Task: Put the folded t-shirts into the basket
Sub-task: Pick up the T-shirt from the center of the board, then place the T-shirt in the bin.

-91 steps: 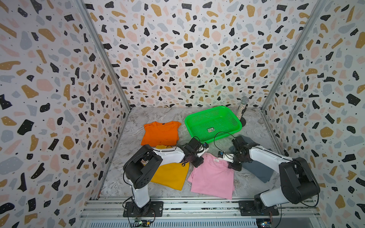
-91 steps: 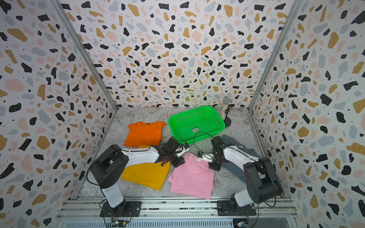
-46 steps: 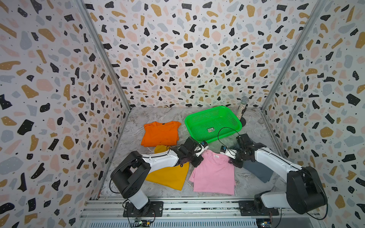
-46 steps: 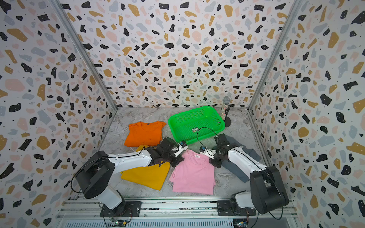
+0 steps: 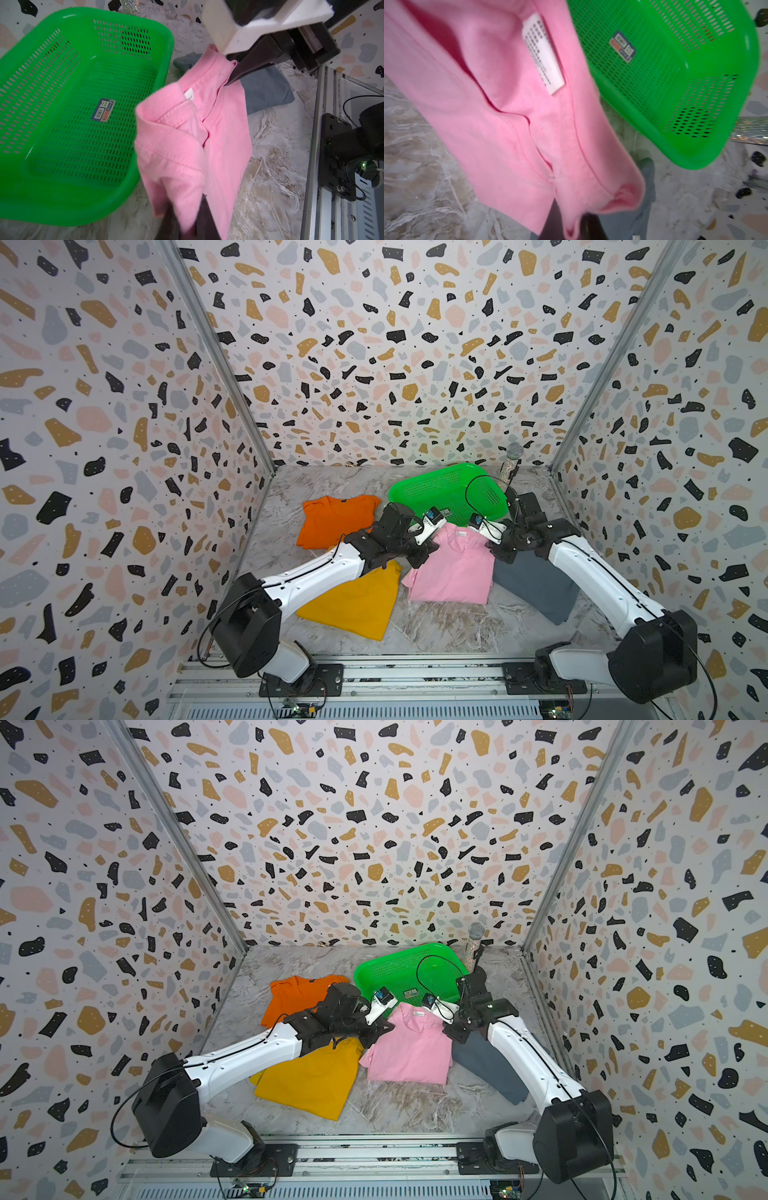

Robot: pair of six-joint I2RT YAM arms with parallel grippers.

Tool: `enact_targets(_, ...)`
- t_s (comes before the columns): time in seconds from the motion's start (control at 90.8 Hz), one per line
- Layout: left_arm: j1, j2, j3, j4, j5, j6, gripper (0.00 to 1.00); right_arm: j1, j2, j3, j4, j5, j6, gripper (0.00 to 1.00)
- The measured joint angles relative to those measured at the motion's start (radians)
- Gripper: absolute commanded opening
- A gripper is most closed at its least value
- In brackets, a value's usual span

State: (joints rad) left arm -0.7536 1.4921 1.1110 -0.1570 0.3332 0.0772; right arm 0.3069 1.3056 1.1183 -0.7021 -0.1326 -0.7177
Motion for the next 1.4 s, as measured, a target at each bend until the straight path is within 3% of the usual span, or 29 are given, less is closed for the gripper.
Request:
enact_targets(0.319, 0.055, 0.077, 0.219, -0.031, 0.002, -0.032, 0.0, 0.0, 0.185, 0.369, -0.066, 0.167, -0.001, 0.0)
enact_targets(0.54, 0.12, 0.198, 0.374, -0.046, 0.011, -0.098, 0.0, -0.002, 0.371, 0.643, -0.094, 0.25, -0.012, 0.0)
enact_targets(0.815, 0.202, 0.39, 0.463, -0.047, 0.01, -0.161, 0.0, -0.01, 0.655, 0.886, -0.102, 0.283, -0.003, 0.0)
enact_targets(1.398, 0.245, 0.619, 0.575, -0.085, -0.049, -0.081, 0.0, -0.01, 0.995, 0.956, 0.068, 0.283, 0.014, 0.0)
